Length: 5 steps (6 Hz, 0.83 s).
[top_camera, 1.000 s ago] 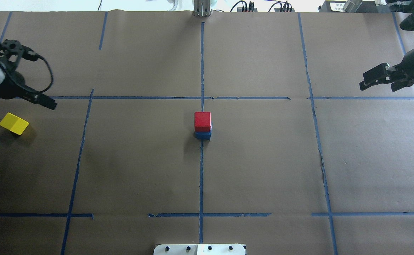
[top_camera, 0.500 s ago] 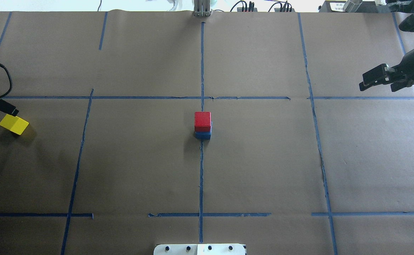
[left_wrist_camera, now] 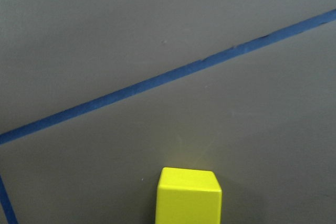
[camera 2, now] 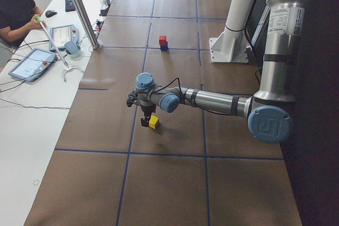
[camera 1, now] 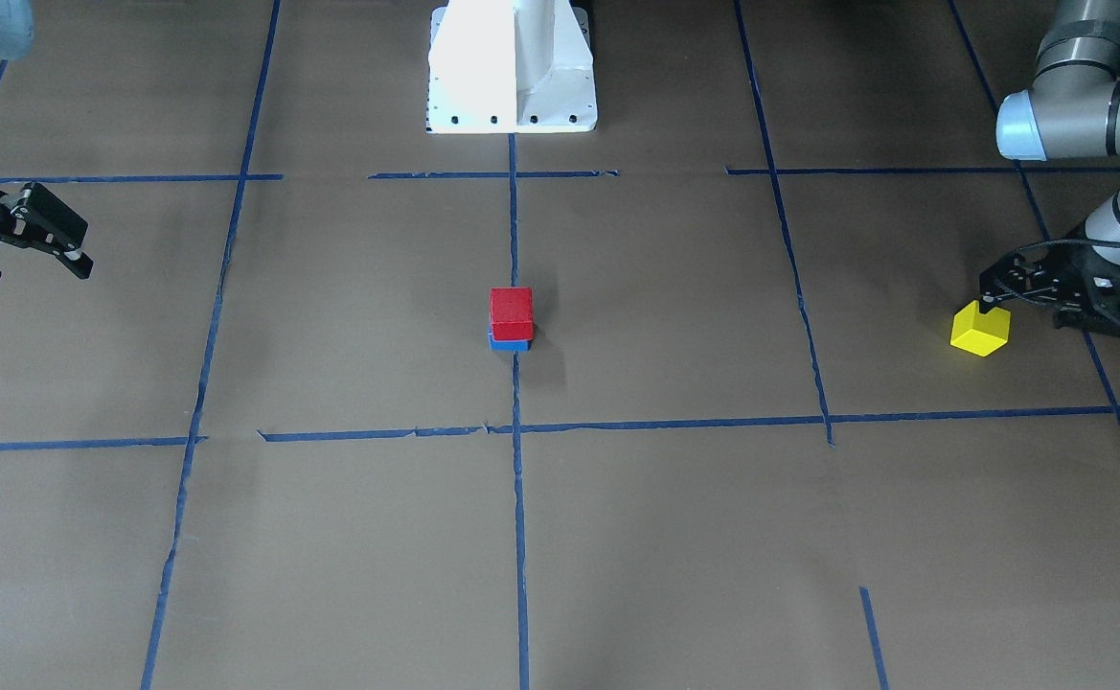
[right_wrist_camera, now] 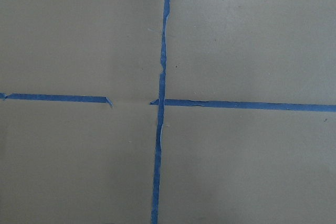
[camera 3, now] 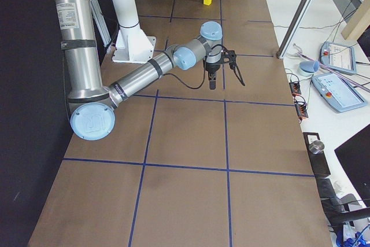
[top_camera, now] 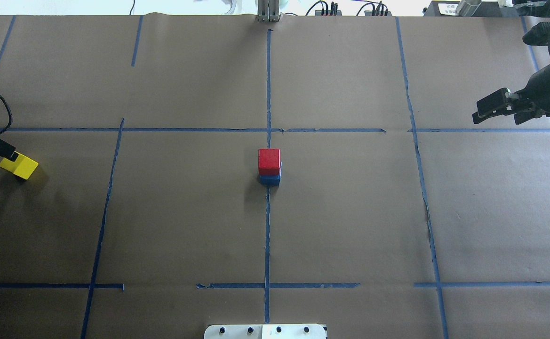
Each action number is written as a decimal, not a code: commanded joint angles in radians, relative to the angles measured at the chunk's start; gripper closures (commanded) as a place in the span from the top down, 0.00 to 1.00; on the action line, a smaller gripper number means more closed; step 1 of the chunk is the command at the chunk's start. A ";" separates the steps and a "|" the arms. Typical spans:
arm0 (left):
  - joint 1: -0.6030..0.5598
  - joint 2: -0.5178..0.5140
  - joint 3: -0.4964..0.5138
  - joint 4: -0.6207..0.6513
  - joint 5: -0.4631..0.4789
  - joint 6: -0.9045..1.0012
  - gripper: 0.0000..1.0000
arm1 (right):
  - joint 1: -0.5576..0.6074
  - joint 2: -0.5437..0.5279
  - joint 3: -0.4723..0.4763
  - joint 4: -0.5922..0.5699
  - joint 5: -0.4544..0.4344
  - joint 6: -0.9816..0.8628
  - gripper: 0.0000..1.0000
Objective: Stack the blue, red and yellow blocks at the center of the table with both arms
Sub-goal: 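Lower the left gripper onto the yellow cube and close on it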
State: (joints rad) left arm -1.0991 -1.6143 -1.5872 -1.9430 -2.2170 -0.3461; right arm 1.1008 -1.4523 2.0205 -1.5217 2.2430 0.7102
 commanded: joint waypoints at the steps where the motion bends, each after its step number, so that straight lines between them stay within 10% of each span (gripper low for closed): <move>1: 0.036 -0.015 0.033 -0.024 0.002 -0.004 1.00 | -0.007 0.001 0.001 0.000 0.001 0.002 1.00; 5: 0.090 -0.022 0.055 -0.025 0.013 0.012 1.00 | -0.009 0.003 0.003 0.000 0.003 0.002 1.00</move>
State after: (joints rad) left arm -1.0116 -1.6368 -1.5406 -1.9677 -2.2090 -0.3381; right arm 1.0923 -1.4498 2.0229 -1.5217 2.2454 0.7118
